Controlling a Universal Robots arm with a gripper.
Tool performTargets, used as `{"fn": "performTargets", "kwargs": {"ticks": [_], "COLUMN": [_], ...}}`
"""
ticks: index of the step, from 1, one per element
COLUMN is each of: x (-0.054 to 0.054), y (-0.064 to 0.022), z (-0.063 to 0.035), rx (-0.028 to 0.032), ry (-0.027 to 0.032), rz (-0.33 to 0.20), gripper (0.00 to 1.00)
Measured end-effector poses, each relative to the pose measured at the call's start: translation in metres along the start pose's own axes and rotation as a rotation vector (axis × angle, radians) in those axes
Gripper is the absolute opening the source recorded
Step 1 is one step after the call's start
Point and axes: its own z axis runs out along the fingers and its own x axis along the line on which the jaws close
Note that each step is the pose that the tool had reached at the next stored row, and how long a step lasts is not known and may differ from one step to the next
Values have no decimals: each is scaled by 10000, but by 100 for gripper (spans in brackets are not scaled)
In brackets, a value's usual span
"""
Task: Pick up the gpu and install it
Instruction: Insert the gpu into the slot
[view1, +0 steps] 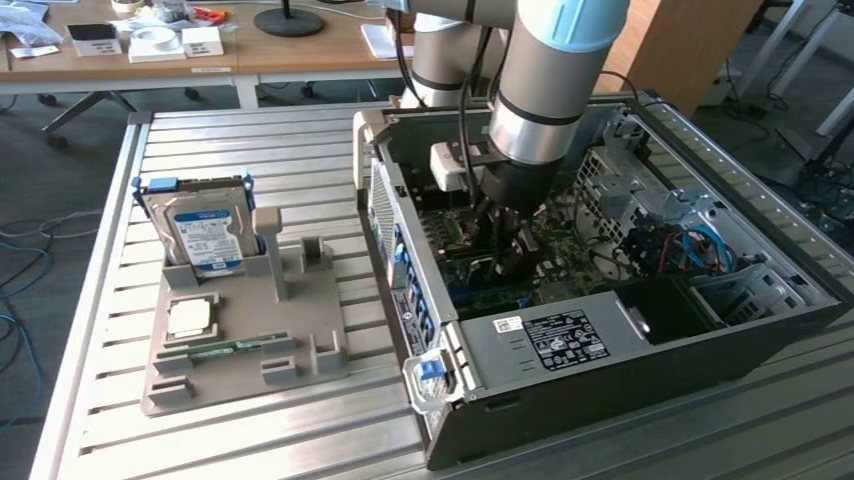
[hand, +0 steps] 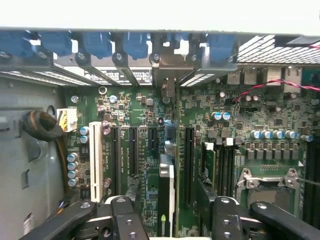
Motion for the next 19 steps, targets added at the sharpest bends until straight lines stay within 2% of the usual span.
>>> {"fn": "performTargets", "kwargs": {"ticks": [14, 19], "x": [-19, -21], "y": [-4, -4], "z": [-368, -433], "rx": [10, 10], "ry": [-1, -1], "rz": [0, 0], "gripper": [57, 57]}}
